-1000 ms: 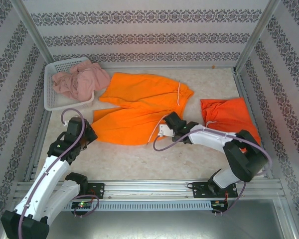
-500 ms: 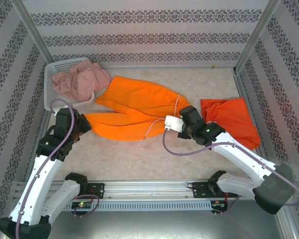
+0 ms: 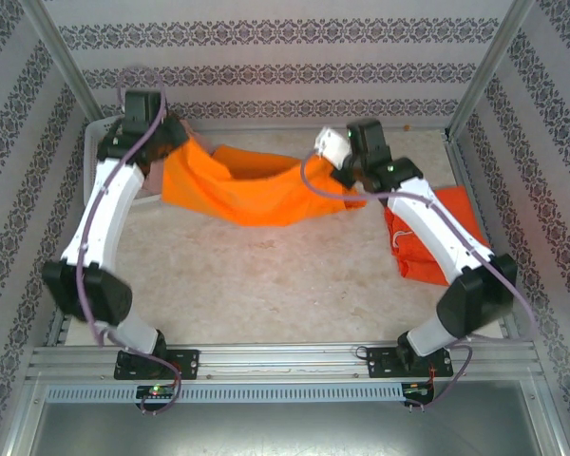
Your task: Fold and stack the shorts
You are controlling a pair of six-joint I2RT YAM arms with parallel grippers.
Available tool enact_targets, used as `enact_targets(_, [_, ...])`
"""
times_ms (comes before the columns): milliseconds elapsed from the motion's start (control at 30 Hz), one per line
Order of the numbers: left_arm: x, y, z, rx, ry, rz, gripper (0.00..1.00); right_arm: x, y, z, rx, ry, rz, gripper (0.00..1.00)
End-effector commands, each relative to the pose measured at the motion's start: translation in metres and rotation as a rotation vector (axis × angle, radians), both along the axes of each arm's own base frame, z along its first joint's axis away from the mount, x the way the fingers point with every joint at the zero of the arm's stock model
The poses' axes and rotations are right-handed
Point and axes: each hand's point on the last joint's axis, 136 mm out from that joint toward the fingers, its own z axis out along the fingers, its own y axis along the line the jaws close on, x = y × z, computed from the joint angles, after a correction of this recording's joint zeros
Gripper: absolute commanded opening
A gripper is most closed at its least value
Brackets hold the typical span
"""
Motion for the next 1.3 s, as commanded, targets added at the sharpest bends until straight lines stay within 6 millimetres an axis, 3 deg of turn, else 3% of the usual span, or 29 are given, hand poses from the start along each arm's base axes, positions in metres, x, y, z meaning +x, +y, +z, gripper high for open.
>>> enact_targets(0, [0.031, 0.012, 0.074, 0.04, -0.153, 0.004, 0.0, 0.03, -0.002, 0.109, 0.206, -0.215, -0.073, 0.0])
enact_targets(67, [0.036, 0.015, 0.117, 0.036, -0.23, 0.01, 0.0, 0.032, -0.004, 0.156, 0.271, -0.309, -0.077, 0.0])
enact_targets(133, [0.025, 0.017, 0.165, 0.034, -0.345, 0.015, 0.0, 0.026, -0.007, 0.197, 0.308, -0.4, -0.066, 0.0])
enact_targets(200, [0.003, 0.018, 0.203, 0.036, -0.443, 0.018, 0.0, 0.014, -0.012, 0.222, 0.328, -0.469, -0.044, 0.0])
enact_targets(267, [-0.02, 0.017, 0.219, 0.038, -0.473, 0.011, 0.0, 0.003, -0.019, 0.229, 0.346, -0.508, -0.033, 0.0])
enact_targets(333, [-0.037, 0.012, 0.216, 0.033, -0.466, -0.02, 0.0, -0.009, -0.031, 0.227, 0.358, -0.553, -0.027, 0.0])
enact_targets(433, [-0.063, 0.006, 0.19, 0.004, -0.492, -0.044, 0.0, -0.023, -0.046, 0.194, 0.355, -0.558, -0.02, 0.0])
enact_targets(467, [-0.074, 0.005, 0.177, -0.015, -0.512, -0.044, 0.0, -0.027, -0.05, 0.175, 0.341, -0.541, -0.017, 0.0])
enact_targets(600, [-0.113, -0.003, 0.093, -0.092, -0.459, -0.064, 0.0, -0.052, -0.054, 0.094, 0.291, -0.405, 0.002, 0.0])
enact_targets(733, [-0.146, -0.012, 0.007, -0.134, -0.331, -0.081, 0.0, -0.093, -0.043, 0.027, 0.302, -0.23, 0.067, 0.0])
enact_targets(800, [-0.165, -0.01, -0.025, -0.136, -0.273, -0.068, 0.0, -0.118, -0.039, -0.002, 0.312, -0.134, 0.08, 0.0])
enact_targets(900, [-0.187, -0.001, -0.054, -0.127, -0.199, -0.018, 0.0, -0.149, -0.033, -0.039, 0.306, 0.0, 0.098, 0.0])
enact_targets(1033, [-0.188, 0.002, -0.058, -0.096, -0.146, -0.01, 0.0, -0.171, -0.029, -0.075, 0.264, 0.119, 0.091, 0.0])
enact_targets(1267, [-0.14, -0.005, -0.012, -0.023, -0.129, -0.072, 0.0, -0.182, -0.036, -0.108, 0.206, 0.253, 0.032, 0.0])
